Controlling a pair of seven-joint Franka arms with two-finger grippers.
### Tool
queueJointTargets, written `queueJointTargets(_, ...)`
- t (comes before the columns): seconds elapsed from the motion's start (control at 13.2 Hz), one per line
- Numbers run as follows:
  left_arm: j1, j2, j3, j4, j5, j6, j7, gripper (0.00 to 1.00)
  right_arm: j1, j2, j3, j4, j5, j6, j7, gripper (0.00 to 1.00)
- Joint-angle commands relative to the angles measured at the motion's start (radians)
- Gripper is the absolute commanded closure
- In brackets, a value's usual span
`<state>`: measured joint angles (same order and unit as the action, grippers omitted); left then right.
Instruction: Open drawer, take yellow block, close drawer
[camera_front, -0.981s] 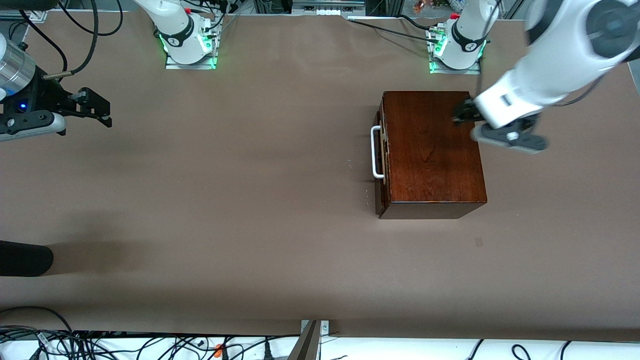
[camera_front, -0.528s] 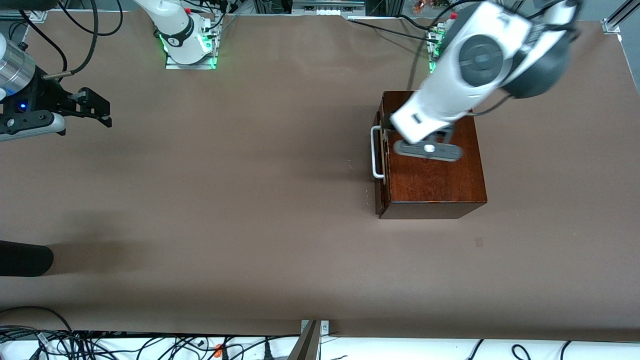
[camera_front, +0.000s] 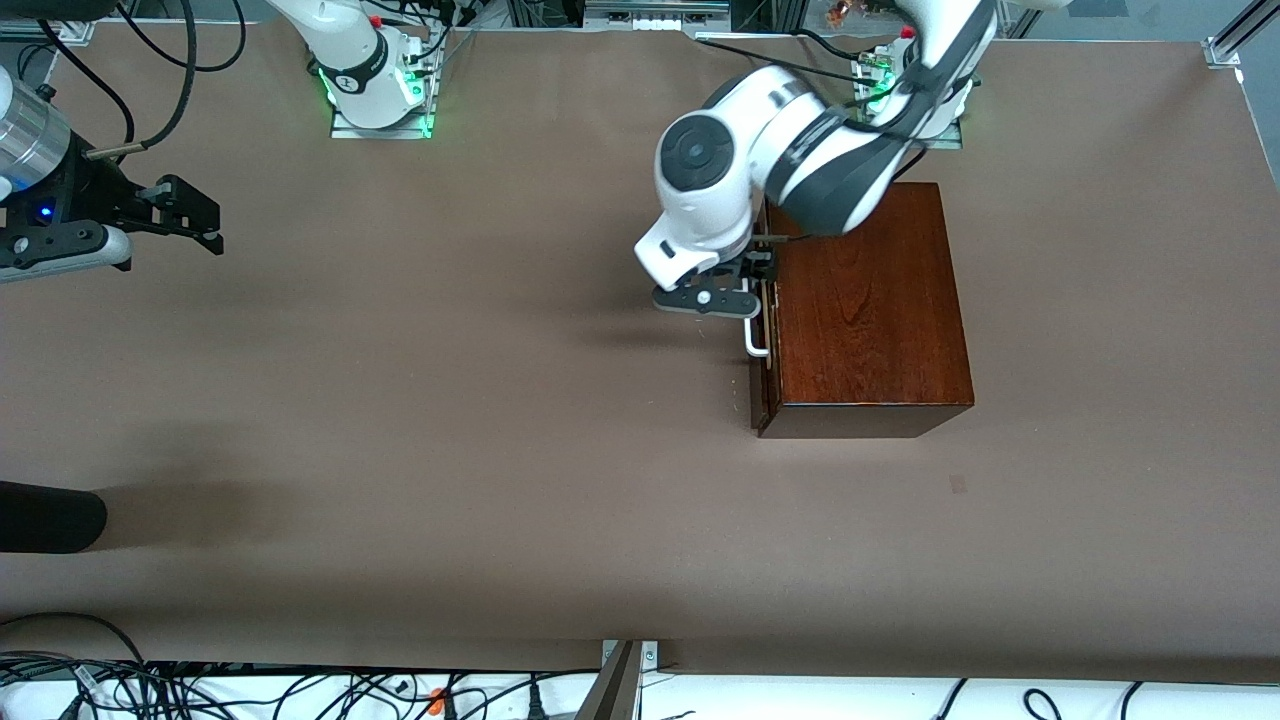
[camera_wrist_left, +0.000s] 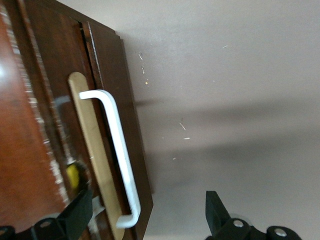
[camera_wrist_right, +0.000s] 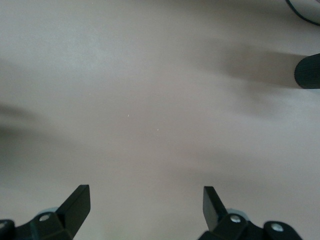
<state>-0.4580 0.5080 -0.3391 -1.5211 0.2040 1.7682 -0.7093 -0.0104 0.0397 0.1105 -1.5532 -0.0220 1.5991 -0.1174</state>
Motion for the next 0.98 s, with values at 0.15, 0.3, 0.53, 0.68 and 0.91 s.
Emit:
queueJointTargets(0.15,-0.030,0.057,0.008,0.019,0.080,-0.006,-0.068,0.00,-0.003,0.008,0.003,0.022,-0.004,-0.007,-0.007,0.00)
queueJointTargets(0.3,-0.030,0.055,0.008,0.016,0.080,-0.006,-0.068,0.00,-0.005,0.008,0.003,0.022,-0.004,-0.007,-0.005,0.00)
queueJointTargets(0.53,-0.030,0.060,0.012,0.006,0.081,-0.003,-0.068,0.00,-0.003,0.008,0.003,0.022,-0.006,-0.007,-0.005,0.00)
queueJointTargets(0.68,-0.027,0.060,0.011,-0.008,0.110,-0.004,-0.070,0.00,-0.005,0.008,0.003,0.022,-0.004,-0.007,-0.005,0.00)
queueJointTargets(0.91,-0.027,0.066,0.012,-0.008,0.115,-0.003,-0.070,0.00,-0.002,0.008,0.005,0.022,-0.004,-0.005,-0.002,0.00)
